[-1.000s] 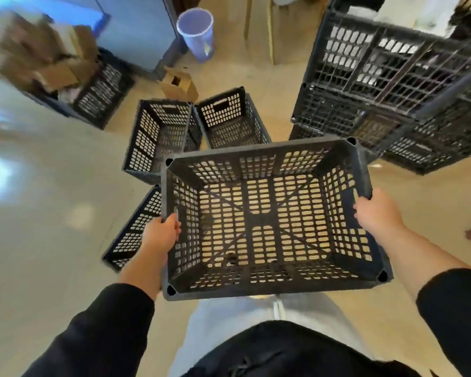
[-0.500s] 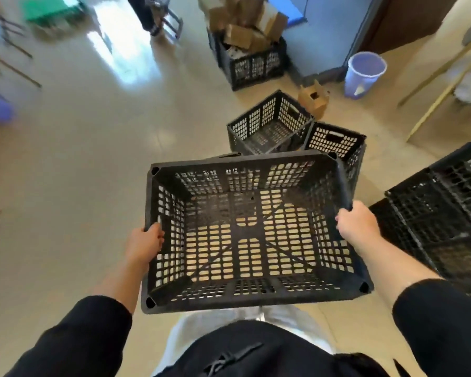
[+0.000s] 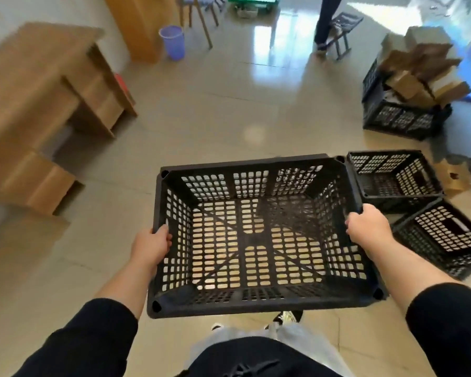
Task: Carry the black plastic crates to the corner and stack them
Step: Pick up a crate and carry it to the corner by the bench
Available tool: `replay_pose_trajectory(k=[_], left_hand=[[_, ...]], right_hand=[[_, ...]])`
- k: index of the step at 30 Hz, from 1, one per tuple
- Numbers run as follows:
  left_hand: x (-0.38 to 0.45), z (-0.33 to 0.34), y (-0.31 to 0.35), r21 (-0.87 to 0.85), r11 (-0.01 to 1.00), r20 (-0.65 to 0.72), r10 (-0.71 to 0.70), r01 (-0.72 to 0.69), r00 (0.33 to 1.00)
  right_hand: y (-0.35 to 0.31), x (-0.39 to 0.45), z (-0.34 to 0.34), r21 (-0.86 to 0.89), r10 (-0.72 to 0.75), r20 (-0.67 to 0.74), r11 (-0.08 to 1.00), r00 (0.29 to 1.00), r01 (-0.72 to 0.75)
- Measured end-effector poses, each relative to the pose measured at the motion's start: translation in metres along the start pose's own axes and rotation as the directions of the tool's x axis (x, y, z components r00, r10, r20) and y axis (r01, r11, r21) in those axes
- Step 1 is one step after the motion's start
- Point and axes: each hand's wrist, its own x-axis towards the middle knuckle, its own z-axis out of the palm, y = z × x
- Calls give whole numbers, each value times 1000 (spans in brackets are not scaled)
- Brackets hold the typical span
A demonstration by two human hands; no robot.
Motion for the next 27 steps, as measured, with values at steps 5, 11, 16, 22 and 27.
replay_pose_trajectory(k=[5,11,16,22,27], left_hand=[[5,-103,-47,-123,991,-144,-63,45,988],[9,-202,-108,-269,955,-271,-201,127,941],[16,-257,-152,-354,916,-348,-315,187,883],[27,-308,-177,-530,816,-388,-475,231,790],[22,-343,-205,-687,693,-402,-614,220,679]], right_hand=[[-70,-46,62,-51,-171,134,982,976,179],[-160,-84,155,-118,-302,301,929,904,350],[-253,-161,212,-173,-395,408,852,823,494],[-354,-191,310,-179,-475,538,743,697,645],[-422,-253,379,-169,-540,638,597,549,784]])
